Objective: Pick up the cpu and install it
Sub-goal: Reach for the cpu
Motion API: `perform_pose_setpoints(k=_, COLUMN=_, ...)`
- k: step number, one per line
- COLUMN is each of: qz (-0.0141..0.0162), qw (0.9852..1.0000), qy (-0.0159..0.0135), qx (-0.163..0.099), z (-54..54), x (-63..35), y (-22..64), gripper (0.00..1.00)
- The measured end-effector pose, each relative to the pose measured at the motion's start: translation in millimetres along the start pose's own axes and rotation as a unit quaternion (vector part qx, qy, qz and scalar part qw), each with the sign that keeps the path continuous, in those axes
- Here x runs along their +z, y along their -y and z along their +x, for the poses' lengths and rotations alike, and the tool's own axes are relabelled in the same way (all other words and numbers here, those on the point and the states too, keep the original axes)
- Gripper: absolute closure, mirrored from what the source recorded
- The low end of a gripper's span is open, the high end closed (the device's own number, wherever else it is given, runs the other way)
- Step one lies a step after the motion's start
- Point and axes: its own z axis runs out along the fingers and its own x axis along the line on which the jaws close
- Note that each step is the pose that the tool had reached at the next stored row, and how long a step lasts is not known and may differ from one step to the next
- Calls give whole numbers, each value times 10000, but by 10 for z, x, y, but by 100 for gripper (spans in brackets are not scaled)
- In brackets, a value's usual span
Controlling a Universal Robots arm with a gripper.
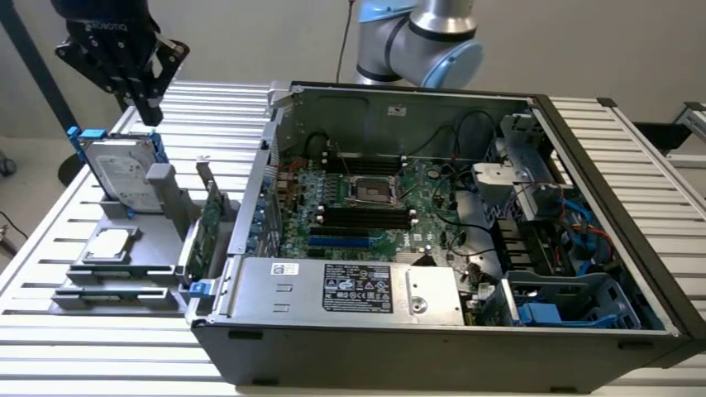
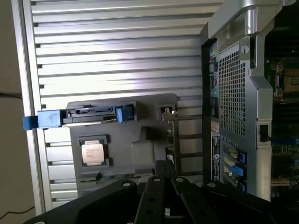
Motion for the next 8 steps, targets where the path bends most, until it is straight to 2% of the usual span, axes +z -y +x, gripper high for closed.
perform_pose_setpoints(k=8, qz=102, qw=9999, qy=3, qx=-2, z=364, x=35, y=25, gripper=89)
